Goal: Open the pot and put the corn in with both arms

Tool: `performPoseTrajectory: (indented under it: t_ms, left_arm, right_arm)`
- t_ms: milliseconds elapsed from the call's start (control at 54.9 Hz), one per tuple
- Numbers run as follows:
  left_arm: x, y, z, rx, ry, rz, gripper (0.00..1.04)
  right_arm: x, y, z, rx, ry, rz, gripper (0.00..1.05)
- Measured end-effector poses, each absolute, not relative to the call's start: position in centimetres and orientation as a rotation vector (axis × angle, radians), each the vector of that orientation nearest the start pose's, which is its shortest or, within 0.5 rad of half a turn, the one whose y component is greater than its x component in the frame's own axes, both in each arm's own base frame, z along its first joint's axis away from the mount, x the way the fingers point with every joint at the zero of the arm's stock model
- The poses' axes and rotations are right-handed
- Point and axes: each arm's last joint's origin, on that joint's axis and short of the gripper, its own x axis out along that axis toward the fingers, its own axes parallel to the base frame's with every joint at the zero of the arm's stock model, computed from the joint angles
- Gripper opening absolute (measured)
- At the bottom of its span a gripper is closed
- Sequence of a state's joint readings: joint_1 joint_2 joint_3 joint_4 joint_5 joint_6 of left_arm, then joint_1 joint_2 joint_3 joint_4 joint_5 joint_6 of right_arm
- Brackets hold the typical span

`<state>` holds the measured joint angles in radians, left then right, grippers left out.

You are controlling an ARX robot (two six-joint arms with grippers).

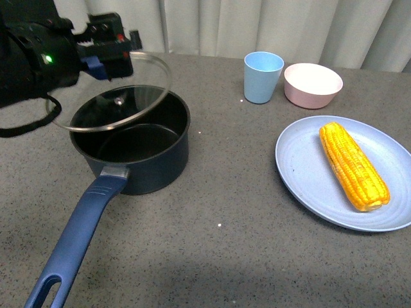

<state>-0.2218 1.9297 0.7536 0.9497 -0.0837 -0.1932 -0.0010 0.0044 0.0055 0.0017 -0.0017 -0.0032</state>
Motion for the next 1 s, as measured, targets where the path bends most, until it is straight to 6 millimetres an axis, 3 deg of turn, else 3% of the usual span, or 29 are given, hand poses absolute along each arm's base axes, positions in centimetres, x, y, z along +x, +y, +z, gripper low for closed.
performPoseTrajectory:
  t_ms: [218, 455, 783, 1001]
  left_arm:
    - [36.9, -3.2, 12.7, -0.168, 0.190, 0.009, 0.63]
    - [38.8, 1.7, 9.8, -0.162, 0.234, 0.147, 0.63]
    - [39.9, 3.0, 5.6, -0.146, 0.305, 0.203, 0.63]
    - [40.0, 3.0, 4.5, -0.132, 0.330, 0.204, 0.63]
  right_arm:
    - [9.8, 0.0, 16.5, -0.003, -0.003, 0.001, 0.96]
    - [9.8, 0.0, 16.5, -0.003, -0.003, 0.001, 0.96]
    - [9.8, 0.0, 16.5, -0.003, -0.003, 0.001, 0.96]
    - [9.8, 0.0, 16.5, -0.003, -0.003, 0.001, 0.96]
